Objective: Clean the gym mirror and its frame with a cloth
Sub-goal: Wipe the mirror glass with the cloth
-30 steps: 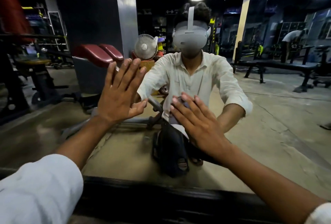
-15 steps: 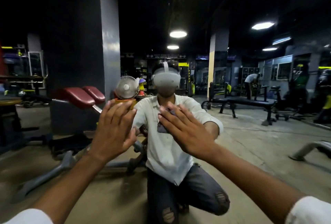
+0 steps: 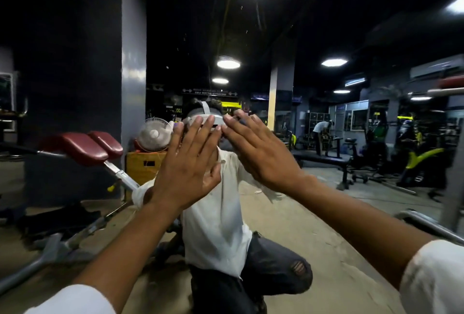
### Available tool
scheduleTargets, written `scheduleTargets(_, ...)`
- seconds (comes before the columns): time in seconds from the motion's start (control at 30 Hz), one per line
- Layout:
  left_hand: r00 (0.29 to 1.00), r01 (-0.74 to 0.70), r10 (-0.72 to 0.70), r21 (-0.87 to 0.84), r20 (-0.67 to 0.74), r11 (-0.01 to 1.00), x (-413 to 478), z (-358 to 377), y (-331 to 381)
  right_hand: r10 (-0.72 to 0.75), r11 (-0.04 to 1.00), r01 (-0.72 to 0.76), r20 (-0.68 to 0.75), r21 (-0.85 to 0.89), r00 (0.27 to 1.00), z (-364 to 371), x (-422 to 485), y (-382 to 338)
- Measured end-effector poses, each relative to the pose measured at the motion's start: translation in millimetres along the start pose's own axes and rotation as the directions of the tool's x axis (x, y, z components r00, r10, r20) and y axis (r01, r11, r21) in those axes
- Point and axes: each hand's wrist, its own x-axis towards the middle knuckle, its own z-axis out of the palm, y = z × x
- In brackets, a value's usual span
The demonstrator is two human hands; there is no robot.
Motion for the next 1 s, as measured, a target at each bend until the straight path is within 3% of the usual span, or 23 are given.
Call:
scheduleTargets(0.03,1.000,-0.002,0.002,-0.005,0.000,1.000,-0.3,0.6,-0.9,-0.004,1.000,0.003,-0.014,-0.027,1.000,-4.7,0.9,9.4)
scheduleTargets(0.1,1.000,0.004,-0.004,-0.013,-0.009,1.000,-0.3,2.0,-1.5,0.144,0.989,-0.147,-0.140,-0.006,0.980,-13.6,0.8,27.9)
scheduleTargets(0.17,1.000,0.005,-0.006,-0.014,-0.015,1.000,-0.2,3.5,-0.2,0.390,0.921,-0.379,-0.272,0.094,0.880,-16.7,-5.9,32.9)
scheduleTargets(0.23,1.000,0.003,-0.004,-0.008,-0.019,1.000,0.2,2.9,0.7,0.515,0.857,-0.493,-0.281,0.149,0.810,-8.6,-13.8,17.0)
scheduleTargets(0.27,1.000,0.005,-0.005,-0.004,-0.020,1.000,0.4,2.3,1.0,0.465,0.885,-0.445,-0.246,0.138,0.850,-1.1,-21.5,6.5)
scheduleTargets(0.33,1.000,0.014,-0.014,-0.002,-0.019,1.000,0.2,1.1,1.5,0.125,0.992,-0.122,-0.096,0.042,0.988,11.0,-43.7,-6.6)
scheduleTargets(0.4,1.000,0.011,-0.011,0.017,-0.007,1.000,-0.3,0.5,1.7,-0.181,0.980,0.186,0.069,-0.076,0.981,2.9,-55.6,9.3)
scheduleTargets(0.43,1.000,0.008,-0.008,0.030,0.003,1.000,-0.4,0.8,1.3,-0.195,0.973,0.201,0.063,-0.115,0.979,-3.8,-54.9,25.1)
scheduleTargets(0.5,1.000,0.013,-0.014,0.051,0.025,0.999,-0.4,1.4,-0.1,0.060,0.993,-0.068,-0.079,-0.099,0.995,-15.6,-51.0,58.5)
scheduleTargets(0.57,0.999,0.014,-0.016,0.065,0.036,0.998,0.2,1.4,1.9,0.426,0.901,-0.431,-0.257,0.037,0.868,-27.7,-51.9,80.5)
scheduleTargets(0.63,0.999,0.016,-0.020,0.078,0.046,0.997,-0.4,1.2,5.5,0.591,0.804,-0.574,-0.314,0.157,0.743,-22.0,-58.5,72.3)
scheduleTargets(0.67,0.998,0.028,-0.033,0.087,0.056,0.996,-0.6,0.4,6.7,0.583,0.812,-0.558,-0.300,0.171,0.755,-12.5,-66.6,59.2)
scheduleTargets(0.7,0.997,0.043,-0.049,0.093,0.065,0.995,0.1,-1.3,8.8,0.495,0.869,-0.468,-0.260,0.161,0.829,-1.6,-78.4,42.6)
scheduleTargets(0.77,0.996,0.027,-0.035,0.094,0.083,0.995,4.9,-4.4,21.2,0.090,0.992,-0.081,-0.092,0.098,0.992,16.6,-109.0,16.5)
scheduleTargets(0.83,0.990,-0.102,0.094,0.079,0.102,0.992,13.3,0.2,50.1,-0.276,0.961,0.276,0.059,0.003,0.959,15.1,-123.9,28.6)
scheduleTargets(0.87,0.985,-0.145,0.138,0.060,0.104,0.988,17.5,6.2,68.7,-0.316,0.948,0.317,0.046,-0.034,0.948,9.6,-119.4,46.2)
scheduleTargets(0.9,0.984,-0.148,0.143,0.045,0.102,0.988,21.0,12.9,86.1,-0.232,0.972,0.232,-0.005,-0.040,0.973,2.9,-112.2,63.1)
scheduleTargets(0.93,0.988,-0.118,0.113,0.044,0.103,0.992,23.3,19.0,98.7,-0.060,0.998,0.058,-0.083,-0.023,0.995,-5.6,-105.0,78.7)
scheduleTargets(1.0,0.993,-0.063,0.056,0.067,0.104,0.996,23.6,28.0,107.7,0.329,0.944,-0.312,-0.258,0.104,0.909,-18.3,-96.6,97.0)
